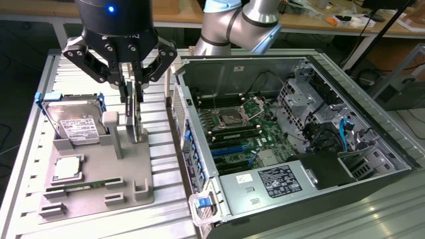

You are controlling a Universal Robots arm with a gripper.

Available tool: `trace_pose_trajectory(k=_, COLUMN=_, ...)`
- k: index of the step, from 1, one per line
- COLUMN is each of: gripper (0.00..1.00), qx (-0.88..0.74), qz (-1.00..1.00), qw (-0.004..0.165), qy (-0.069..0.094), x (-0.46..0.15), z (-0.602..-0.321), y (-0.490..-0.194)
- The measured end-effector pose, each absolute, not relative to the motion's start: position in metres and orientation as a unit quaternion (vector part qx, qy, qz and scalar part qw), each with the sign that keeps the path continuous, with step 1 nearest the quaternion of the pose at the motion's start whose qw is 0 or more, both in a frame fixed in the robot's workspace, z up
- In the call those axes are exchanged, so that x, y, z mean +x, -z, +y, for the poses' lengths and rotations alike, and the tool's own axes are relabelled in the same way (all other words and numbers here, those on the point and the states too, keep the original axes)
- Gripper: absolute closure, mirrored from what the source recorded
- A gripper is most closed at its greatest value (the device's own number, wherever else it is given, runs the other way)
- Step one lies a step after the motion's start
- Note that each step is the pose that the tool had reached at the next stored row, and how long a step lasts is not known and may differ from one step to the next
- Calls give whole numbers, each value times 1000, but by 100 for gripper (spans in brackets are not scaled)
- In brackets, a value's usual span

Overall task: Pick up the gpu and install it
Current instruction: 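Pick up the gpu and move the gpu toward the slot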

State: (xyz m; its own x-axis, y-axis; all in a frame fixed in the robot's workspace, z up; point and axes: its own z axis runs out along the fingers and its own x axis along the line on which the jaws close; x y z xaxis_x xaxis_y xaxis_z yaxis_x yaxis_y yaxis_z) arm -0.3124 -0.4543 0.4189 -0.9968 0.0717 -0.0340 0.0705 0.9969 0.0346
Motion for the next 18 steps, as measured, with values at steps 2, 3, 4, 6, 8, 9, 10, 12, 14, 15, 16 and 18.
trace_pose_trajectory(k=2, gripper=73, qx=36, qz=999, qw=18, qy=-17, x=-311, z=-454, y=-419)
trace_pose_trajectory(k=3, gripper=73, qx=36, qz=999, qw=18, qy=-17, x=-310, z=-454, y=-419)
trace_pose_trajectory(k=4, gripper=73, qx=36, qz=999, qw=18, qy=-17, x=-309, z=-454, y=-419)
trace_pose_trajectory(k=6, gripper=73, qx=36, qz=999, qw=18, qy=-17, x=-307, z=-454, y=-419)
trace_pose_trajectory(k=8, gripper=73, qx=36, qz=999, qw=17, qy=-17, x=-305, z=-454, y=-419)
trace_pose_trajectory(k=9, gripper=73, qx=36, qz=999, qw=17, qy=-17, x=-304, z=-454, y=-419)
trace_pose_trajectory(k=10, gripper=73, qx=36, qz=999, qw=17, qy=-17, x=-303, z=-454, y=-419)
trace_pose_trajectory(k=12, gripper=73, qx=36, qz=999, qw=17, qy=-17, x=-300, z=-454, y=-419)
trace_pose_trajectory(k=14, gripper=73, qx=36, qz=999, qw=17, qy=-17, x=-298, z=-454, y=-419)
trace_pose_trajectory(k=15, gripper=73, qx=36, qz=999, qw=17, qy=-17, x=-297, z=-454, y=-419)
trace_pose_trajectory(k=16, gripper=73, qx=36, qz=999, qw=17, qy=-17, x=-296, z=-454, y=-419)
trace_pose_trajectory(k=18, gripper=73, qx=36, qz=999, qw=16, qy=-17, x=-294, z=-454, y=-419)
